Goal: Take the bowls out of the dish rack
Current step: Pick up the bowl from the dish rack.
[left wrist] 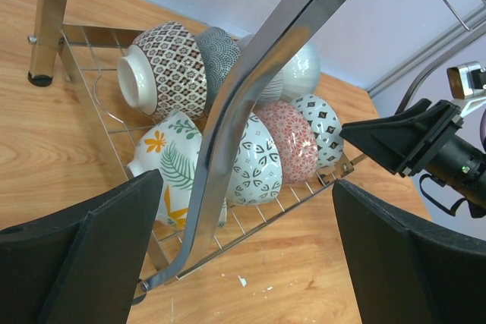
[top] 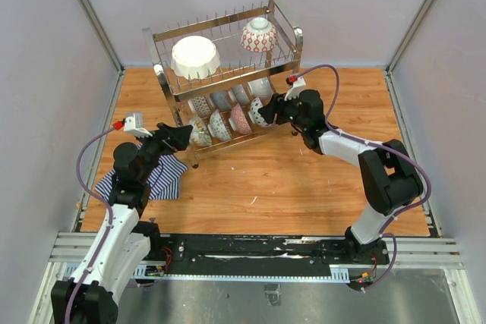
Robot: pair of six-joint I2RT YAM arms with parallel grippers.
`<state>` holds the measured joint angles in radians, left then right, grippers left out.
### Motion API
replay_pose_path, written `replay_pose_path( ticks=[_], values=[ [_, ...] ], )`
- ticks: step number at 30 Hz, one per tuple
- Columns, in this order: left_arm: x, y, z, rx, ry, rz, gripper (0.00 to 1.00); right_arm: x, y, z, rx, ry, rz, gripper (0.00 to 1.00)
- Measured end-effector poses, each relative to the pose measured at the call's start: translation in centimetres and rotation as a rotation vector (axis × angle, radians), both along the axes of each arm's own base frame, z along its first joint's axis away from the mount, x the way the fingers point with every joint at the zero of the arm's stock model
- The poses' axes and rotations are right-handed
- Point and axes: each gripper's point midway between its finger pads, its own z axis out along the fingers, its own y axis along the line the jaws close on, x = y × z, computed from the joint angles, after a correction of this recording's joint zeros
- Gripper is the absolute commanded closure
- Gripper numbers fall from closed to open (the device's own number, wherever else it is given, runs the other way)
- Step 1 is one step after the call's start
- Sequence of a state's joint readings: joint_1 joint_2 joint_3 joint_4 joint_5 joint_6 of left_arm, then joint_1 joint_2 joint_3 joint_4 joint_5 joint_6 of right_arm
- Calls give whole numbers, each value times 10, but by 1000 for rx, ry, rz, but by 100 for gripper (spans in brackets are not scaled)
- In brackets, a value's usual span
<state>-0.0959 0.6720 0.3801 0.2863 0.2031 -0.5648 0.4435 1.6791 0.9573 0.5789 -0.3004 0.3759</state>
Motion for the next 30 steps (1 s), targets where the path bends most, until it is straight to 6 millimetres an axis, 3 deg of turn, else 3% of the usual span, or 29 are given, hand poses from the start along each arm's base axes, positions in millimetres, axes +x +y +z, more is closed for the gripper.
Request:
replay_pose_path(
  ticks=[4, 30],
  values=[
    [0, 0, 0, 0, -1, 2, 0, 0, 3, -4, 20, 16, 7, 53],
    [1, 4, -2, 4, 1, 22, 0, 5, 17, -5, 122, 35, 26, 67]
  ],
)
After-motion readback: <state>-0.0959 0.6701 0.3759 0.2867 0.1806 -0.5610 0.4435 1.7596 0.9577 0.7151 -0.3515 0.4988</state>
